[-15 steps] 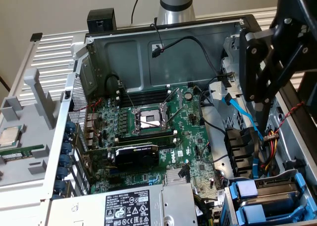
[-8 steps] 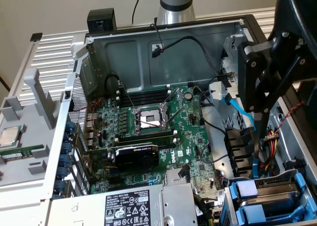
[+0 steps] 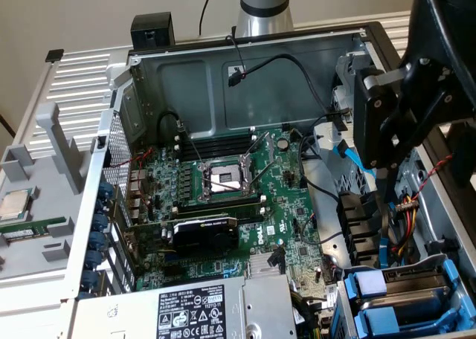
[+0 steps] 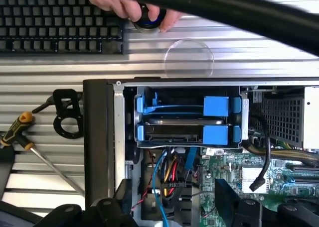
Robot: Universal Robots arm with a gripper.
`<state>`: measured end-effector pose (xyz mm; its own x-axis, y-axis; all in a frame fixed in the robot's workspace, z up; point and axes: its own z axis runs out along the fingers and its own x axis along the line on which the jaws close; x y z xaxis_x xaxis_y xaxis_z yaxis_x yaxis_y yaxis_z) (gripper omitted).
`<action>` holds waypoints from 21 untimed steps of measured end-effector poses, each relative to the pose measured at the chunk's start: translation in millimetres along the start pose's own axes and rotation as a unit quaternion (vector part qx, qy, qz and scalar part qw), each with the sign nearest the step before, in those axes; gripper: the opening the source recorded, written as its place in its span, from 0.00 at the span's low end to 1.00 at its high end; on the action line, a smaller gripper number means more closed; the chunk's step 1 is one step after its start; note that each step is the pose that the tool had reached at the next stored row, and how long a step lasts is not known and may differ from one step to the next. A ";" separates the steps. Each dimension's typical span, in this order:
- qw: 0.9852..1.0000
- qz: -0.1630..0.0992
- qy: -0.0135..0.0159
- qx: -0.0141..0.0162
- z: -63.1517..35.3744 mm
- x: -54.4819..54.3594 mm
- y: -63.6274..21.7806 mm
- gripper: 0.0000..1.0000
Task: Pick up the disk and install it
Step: 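Insert the first disk wire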
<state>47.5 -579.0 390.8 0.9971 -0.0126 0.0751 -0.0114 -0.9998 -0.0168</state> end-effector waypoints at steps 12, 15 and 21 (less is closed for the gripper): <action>1.000 -0.016 -0.008 0.001 20.5 2.0 1.2 0.76; 1.000 -0.016 -0.011 0.001 25.5 3.2 1.3 0.76; 1.000 -0.016 -0.012 0.001 29.2 3.1 2.7 0.73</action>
<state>52.7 -581.3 361.9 0.9984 0.0205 0.0520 0.0215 -0.9996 -0.0175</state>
